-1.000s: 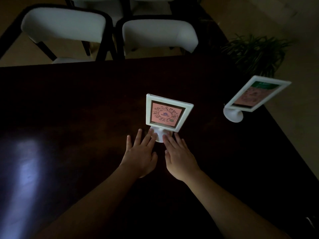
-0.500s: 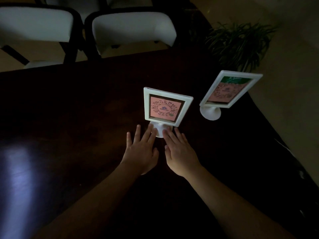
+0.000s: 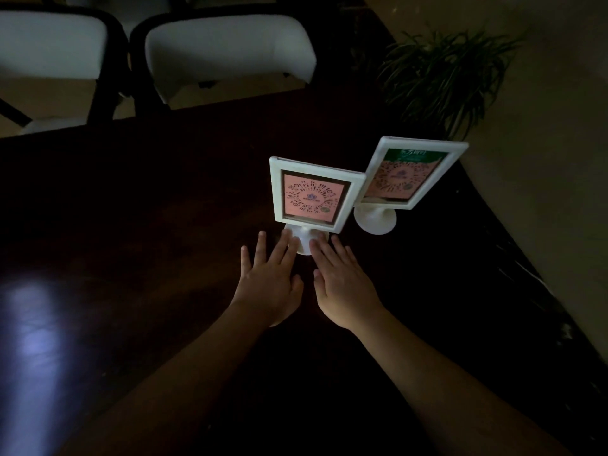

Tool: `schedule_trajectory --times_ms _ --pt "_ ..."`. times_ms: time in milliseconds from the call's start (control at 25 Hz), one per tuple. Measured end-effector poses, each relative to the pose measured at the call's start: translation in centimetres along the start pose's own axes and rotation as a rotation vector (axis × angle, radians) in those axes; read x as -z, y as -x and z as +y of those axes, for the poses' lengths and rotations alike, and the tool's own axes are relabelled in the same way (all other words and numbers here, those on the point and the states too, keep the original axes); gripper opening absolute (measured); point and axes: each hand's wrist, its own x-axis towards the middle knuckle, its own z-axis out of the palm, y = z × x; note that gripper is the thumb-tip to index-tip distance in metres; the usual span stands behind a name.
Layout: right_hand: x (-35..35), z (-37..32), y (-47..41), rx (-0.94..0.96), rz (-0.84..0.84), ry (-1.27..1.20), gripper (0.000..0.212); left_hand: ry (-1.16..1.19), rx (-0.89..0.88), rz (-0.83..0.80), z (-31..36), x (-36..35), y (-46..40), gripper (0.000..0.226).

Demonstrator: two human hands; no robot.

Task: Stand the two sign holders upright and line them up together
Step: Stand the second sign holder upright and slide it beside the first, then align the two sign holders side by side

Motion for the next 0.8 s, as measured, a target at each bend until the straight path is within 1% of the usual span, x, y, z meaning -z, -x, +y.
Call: schedule_trajectory --times_ms 280,520,680,800 --pt "0.5 1.5 -0.3 0.038 -0.011 -0.007 0.059 0.02 0.03 -0.007 0.9 0.2 -0.6 0.071" --pt "1.8 1.6 0.0 0.078 -0.087 -0.053 0.063 0.053 0.009 0.012 0.6 1.4 0.4 0.072" --pt "3.9 0.6 1.3 0.026 -0.071 -0.099 0.061 0.063 -0.008 0.062 0.0 3.2 2.1 0.074" --pt "5.9 -0.6 3.2 -0.015 -0.013 -0.095 0.058 0.093 -0.027 0.118 -0.1 5.0 3.6 0.077"
